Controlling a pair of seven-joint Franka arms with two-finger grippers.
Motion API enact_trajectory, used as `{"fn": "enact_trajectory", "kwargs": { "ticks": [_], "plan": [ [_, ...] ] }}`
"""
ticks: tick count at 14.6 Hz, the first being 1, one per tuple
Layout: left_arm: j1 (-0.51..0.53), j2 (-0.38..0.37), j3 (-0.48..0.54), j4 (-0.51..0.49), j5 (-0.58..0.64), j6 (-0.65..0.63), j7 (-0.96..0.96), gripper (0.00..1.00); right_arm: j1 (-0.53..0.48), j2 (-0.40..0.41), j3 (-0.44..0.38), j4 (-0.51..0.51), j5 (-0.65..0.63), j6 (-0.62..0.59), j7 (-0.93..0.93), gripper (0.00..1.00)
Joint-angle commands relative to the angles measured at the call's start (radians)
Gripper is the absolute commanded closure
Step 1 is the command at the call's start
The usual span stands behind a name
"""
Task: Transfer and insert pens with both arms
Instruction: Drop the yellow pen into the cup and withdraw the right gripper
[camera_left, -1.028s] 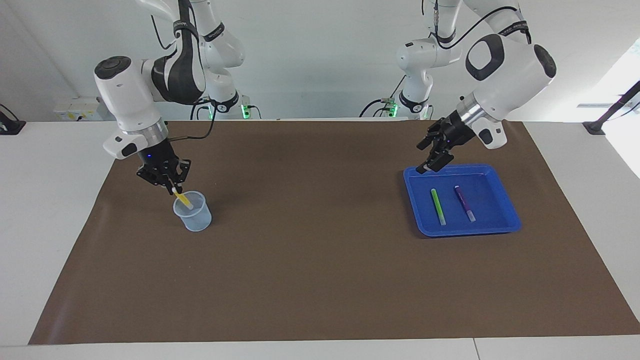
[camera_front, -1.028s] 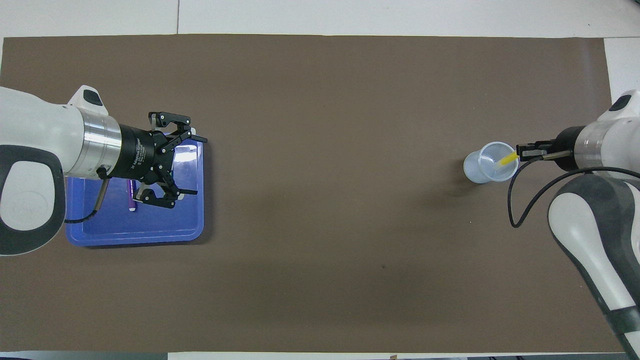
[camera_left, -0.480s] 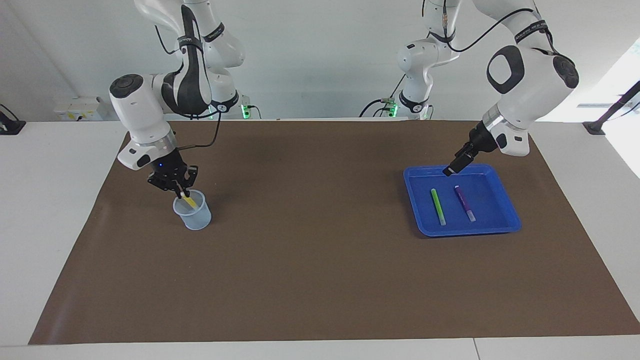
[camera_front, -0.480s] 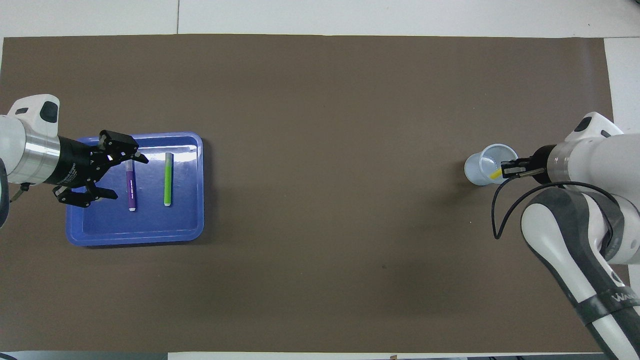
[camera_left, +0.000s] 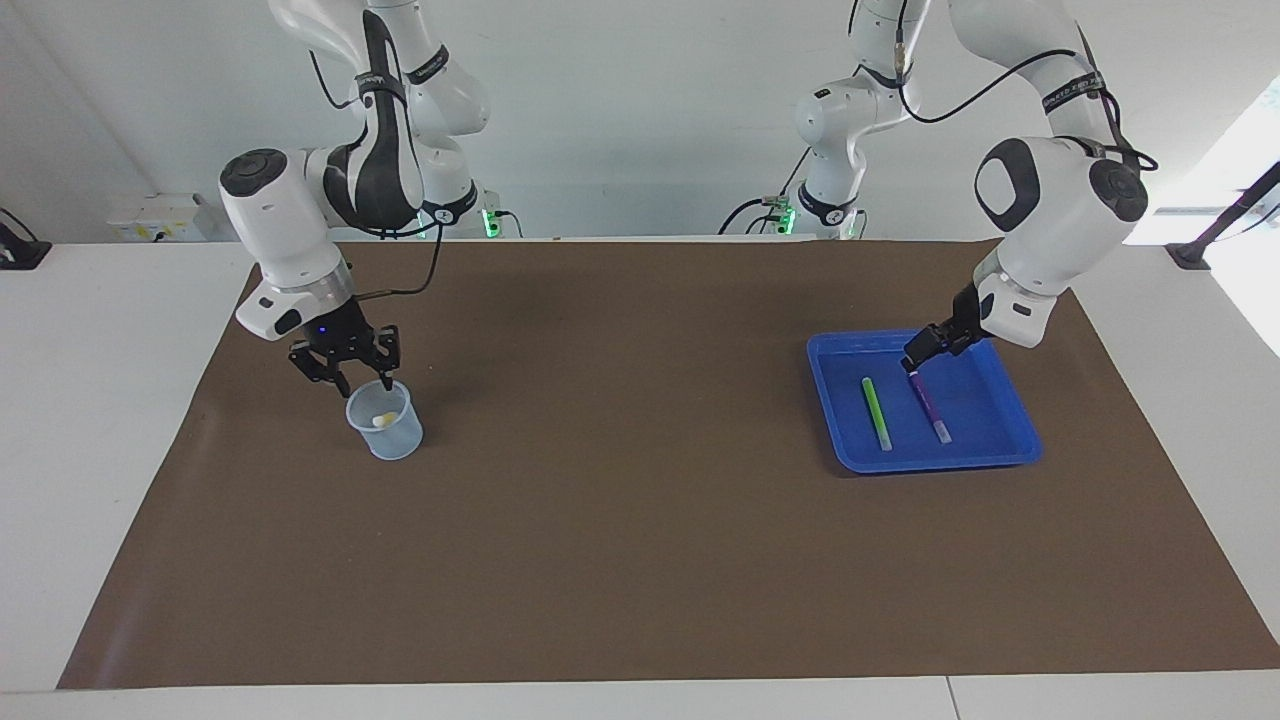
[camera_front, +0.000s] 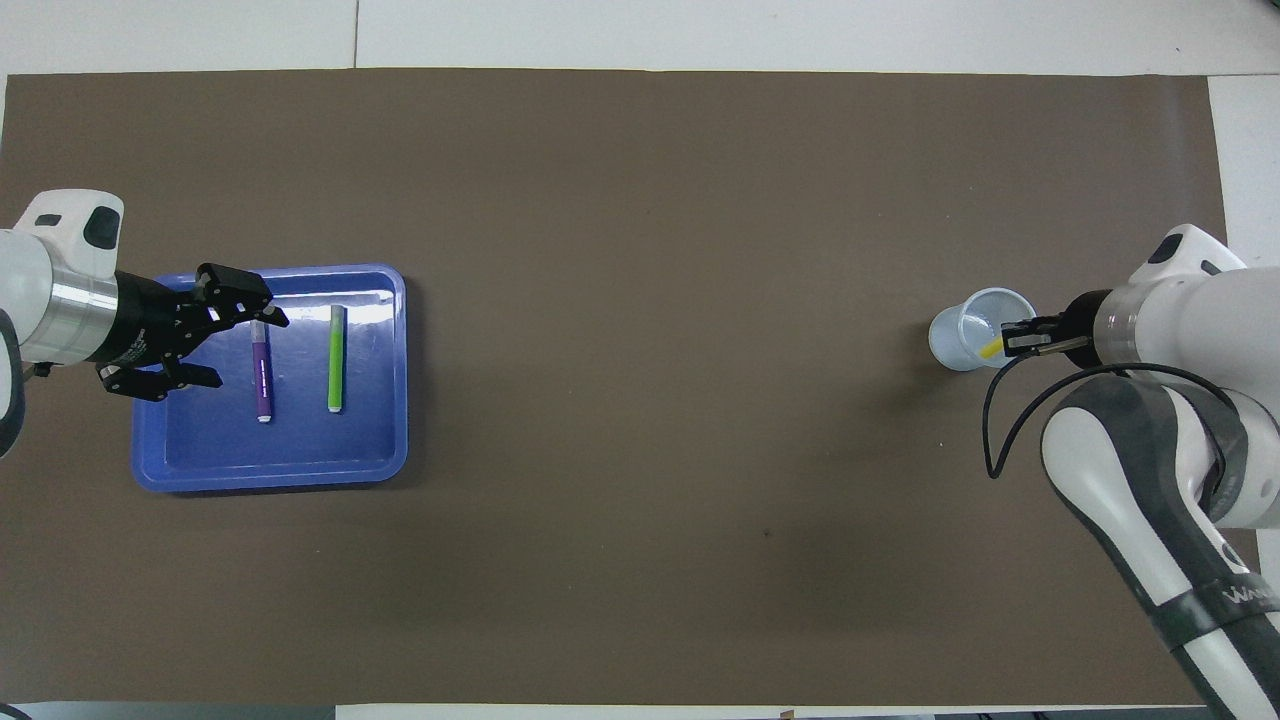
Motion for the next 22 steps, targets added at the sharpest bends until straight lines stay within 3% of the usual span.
{"fn": "enact_trajectory", "kwargs": {
  "ticks": [1,6,10,14,17,20,22],
  "plan": [
    [0.013,0.026,-0.006,-0.041,0.088,0.086,0.123,0.00,-0.014,-0.004,0.010,-0.004,-0.017,0.009,-0.009,0.06],
    [0.014,0.049,-0.006,-0.152,0.169,0.261,0.235,0.00,-0.017,0.017,0.009,0.077,-0.016,-0.023,-0.003,0.00],
    [0.022,0.049,-0.006,-0.254,0.175,0.394,0.235,0.00,-0.009,0.025,0.009,0.267,-0.020,-0.252,0.150,0.00],
    [0.036,0.058,-0.006,-0.303,0.177,0.474,0.238,0.00,0.044,0.101,0.010,0.533,-0.106,-0.530,0.291,0.00],
    [0.040,0.079,-0.006,-0.303,0.177,0.509,0.250,0.01,0.093,0.103,0.012,0.611,-0.126,-0.642,0.362,0.00],
    [0.042,0.092,-0.006,-0.301,0.177,0.522,0.255,0.11,0.101,0.083,0.010,0.633,-0.123,-0.692,0.370,0.00],
    [0.042,0.093,-0.006,-0.295,0.177,0.523,0.255,0.25,0.087,0.074,0.002,0.637,-0.108,-0.695,0.367,0.00]
  ]
}}
